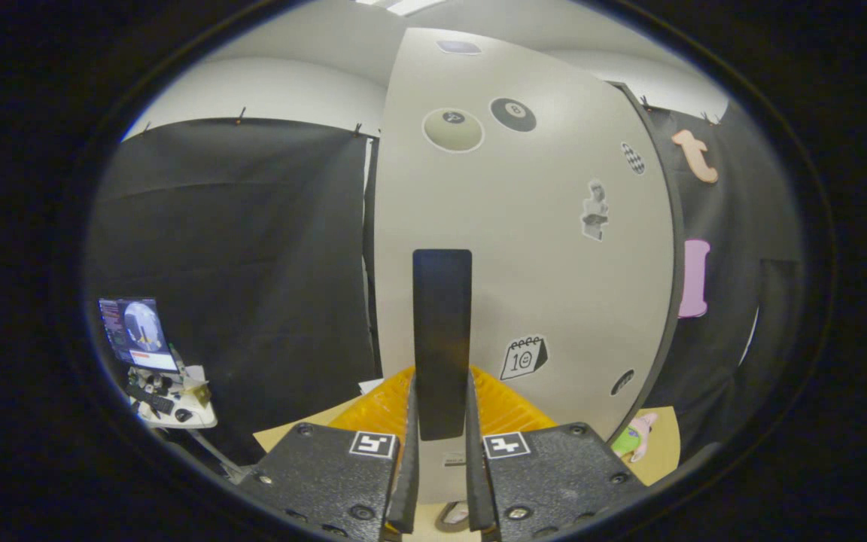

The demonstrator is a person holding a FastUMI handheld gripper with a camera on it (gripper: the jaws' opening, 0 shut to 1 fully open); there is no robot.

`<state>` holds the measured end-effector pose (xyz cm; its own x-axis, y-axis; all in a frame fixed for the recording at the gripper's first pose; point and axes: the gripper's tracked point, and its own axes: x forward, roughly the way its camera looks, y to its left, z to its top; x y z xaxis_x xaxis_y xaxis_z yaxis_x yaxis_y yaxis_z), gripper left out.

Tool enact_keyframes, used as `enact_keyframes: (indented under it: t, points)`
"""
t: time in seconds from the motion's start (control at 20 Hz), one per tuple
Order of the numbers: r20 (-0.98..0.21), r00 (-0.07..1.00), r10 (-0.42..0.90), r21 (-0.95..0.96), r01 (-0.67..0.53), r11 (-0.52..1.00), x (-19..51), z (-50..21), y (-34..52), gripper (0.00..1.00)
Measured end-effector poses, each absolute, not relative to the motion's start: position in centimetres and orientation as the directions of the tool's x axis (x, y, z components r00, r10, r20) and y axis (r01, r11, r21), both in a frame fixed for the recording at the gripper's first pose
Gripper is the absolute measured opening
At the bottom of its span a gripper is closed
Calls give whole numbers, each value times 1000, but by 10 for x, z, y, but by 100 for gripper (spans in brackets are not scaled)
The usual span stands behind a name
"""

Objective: Open the shoe cabinet door, grab the shoes and put them into the shoe cabinet, then close the shoe cabinet door.

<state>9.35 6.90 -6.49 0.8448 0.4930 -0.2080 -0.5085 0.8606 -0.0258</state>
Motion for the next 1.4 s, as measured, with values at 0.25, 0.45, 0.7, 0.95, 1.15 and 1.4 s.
enact_keyframes:
  t: [0.25,0.45,0.7,0.95,1.15,1.4]
  points:
    - [-198,857,475,-35,-490,871,84,-63,55,29]
    - [-198,865,462,-41,-478,877,64,-56,32,29]
    - [-174,887,428,-67,-444,893,53,-51,-7,29]
    - [-162,920,356,-111,-376,920,44,-46,-46,25]
    - [-140,964,226,-177,-249,952,45,-40,-91,21]
    - [-135,984,118,-180,-141,973,46,-32,-144,19]
